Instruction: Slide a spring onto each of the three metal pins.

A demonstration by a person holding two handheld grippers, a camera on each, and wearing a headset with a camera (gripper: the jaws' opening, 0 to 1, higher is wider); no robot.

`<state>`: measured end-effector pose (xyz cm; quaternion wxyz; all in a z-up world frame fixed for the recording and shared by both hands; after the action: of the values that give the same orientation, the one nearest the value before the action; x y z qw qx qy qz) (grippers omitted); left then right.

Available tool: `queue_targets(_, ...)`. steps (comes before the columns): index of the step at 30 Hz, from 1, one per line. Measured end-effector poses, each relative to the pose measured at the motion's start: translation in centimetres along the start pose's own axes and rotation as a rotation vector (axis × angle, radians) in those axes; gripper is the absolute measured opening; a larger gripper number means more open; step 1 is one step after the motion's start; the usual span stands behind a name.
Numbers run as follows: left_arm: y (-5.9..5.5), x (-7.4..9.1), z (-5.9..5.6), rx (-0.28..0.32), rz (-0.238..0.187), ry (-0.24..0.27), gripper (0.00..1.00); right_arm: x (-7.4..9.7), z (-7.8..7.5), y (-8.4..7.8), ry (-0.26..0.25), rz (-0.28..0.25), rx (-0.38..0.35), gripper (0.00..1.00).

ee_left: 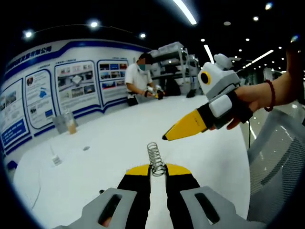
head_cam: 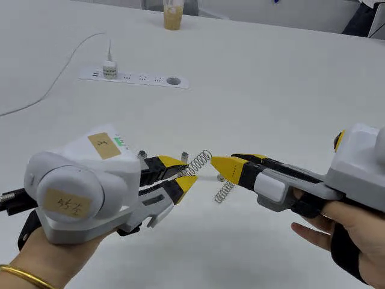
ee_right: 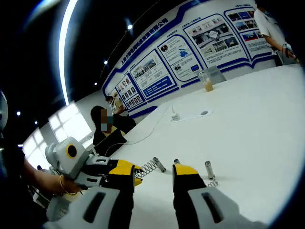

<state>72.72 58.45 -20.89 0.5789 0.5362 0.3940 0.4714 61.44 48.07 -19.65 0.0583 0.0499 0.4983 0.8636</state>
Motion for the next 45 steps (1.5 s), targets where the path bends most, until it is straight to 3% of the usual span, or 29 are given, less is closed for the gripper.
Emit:
queue_targets(5, 0.6, 0.3, -0.4, 0.006, -0.036, -0.020, 0.10, -0.3, 0.4, 0.0, 0.017, -0.005, -0.039, 0.31)
queue_targets(20, 1.3, 1.3, -1.4, 0.004, -0.103, -0.071, 0.11, -0.8, 1.2, -0.4, 0.062, -0.011, -0.262, 0.24)
queue_targets(32, 1.0, 1.4, -1.5, 0.008, -0.106, -0.074, 0.11, -0.9, 1.5, -0.6, 0.077, 0.017, -0.287, 0.14)
queue_targets(45, 1.2, 1.5, -1.4, 0.005, -0.092, -0.058, 0.11, -1.1, 2.1, -0.2, 0.123, -0.002, -0.231, 0.13)
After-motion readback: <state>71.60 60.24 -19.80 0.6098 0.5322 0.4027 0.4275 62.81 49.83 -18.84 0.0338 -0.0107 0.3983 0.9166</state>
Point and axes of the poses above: the centre of the closed fingertips' face, and the gripper's own axes: x roughly backward along the fingers, z roughly to its left, y roughly out of its top, the point moved 8 cm from there along x, roughly backward along the fingers, and after that the axes turned 13 degrees about -z, right-handed, at the moved point
